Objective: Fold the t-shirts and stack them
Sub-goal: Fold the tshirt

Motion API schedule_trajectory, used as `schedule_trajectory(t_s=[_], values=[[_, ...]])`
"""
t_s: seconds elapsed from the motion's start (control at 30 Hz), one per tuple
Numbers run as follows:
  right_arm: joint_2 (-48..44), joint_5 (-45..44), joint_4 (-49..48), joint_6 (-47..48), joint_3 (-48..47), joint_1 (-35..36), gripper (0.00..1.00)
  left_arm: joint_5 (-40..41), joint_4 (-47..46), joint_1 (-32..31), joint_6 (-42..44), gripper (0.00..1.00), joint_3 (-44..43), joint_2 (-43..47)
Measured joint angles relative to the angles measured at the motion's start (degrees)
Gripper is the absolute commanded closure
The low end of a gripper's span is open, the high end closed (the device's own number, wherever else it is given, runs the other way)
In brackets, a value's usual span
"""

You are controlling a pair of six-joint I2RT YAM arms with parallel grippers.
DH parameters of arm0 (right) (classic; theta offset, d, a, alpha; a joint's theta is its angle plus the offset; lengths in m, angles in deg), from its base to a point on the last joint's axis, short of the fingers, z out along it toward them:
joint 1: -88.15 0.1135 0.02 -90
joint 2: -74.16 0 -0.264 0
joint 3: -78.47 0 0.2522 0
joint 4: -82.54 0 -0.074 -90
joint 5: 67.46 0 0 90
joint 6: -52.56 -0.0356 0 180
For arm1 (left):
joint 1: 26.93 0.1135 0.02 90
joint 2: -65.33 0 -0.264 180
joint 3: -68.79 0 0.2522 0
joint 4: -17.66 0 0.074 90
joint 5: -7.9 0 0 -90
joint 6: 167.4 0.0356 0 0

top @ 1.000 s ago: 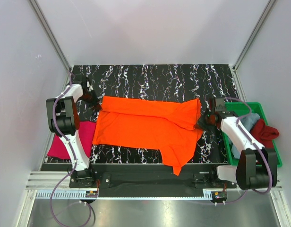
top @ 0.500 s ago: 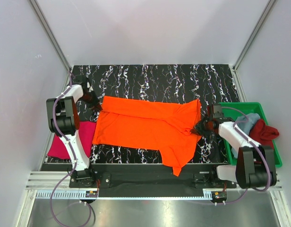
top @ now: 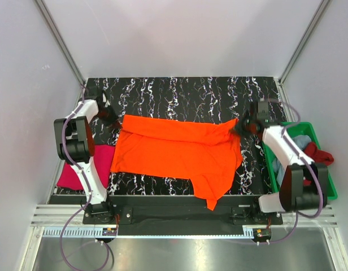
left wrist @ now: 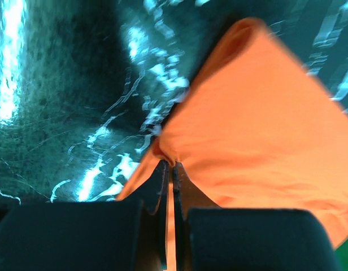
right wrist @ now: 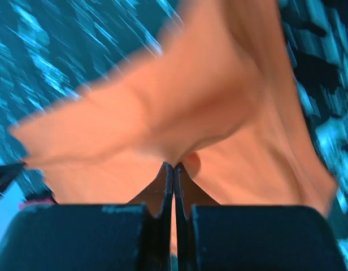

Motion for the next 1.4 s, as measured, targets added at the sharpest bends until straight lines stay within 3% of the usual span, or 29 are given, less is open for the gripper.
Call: schedule_trajectory(t_s=[0.17,0.4,0.67,0.83,0.97,1.4], values=[[11.2,-3.3,-1.4,5.3,-20.7,-0.5,1.00,-2.5,-2.3,0.0,-2.2,1.00,-7.7,0.2],[31.3,-5.5,-2.9,10.6,-46.6,-1.7,1.00,-8.5,-16.0,0.0,-7.7,1.00,-18.6,-4.4],[45.6,-5.3,-3.9,12.0,-60.4,-2.0,1.00,-12.6,-33.4,0.0,-19.2,1.00,-20.8,-18.6],[46.8,-4.3,-3.7,12.2,-59.8,-2.0,1.00,-13.3,-32.9,0.0,-21.1,1.00,-22.5,-22.6],[43.0,-4.3,-3.9,12.2,-53.3,-2.0,1.00,-13.3,-31.3,0.0,-19.5,1.00,-23.1,-21.9],[13.4,-1.7,-1.1,7.6,-22.1,-2.2,1.00,-11.3,-15.5,0.0,-8.3,1.00,-10.4,-3.6]])
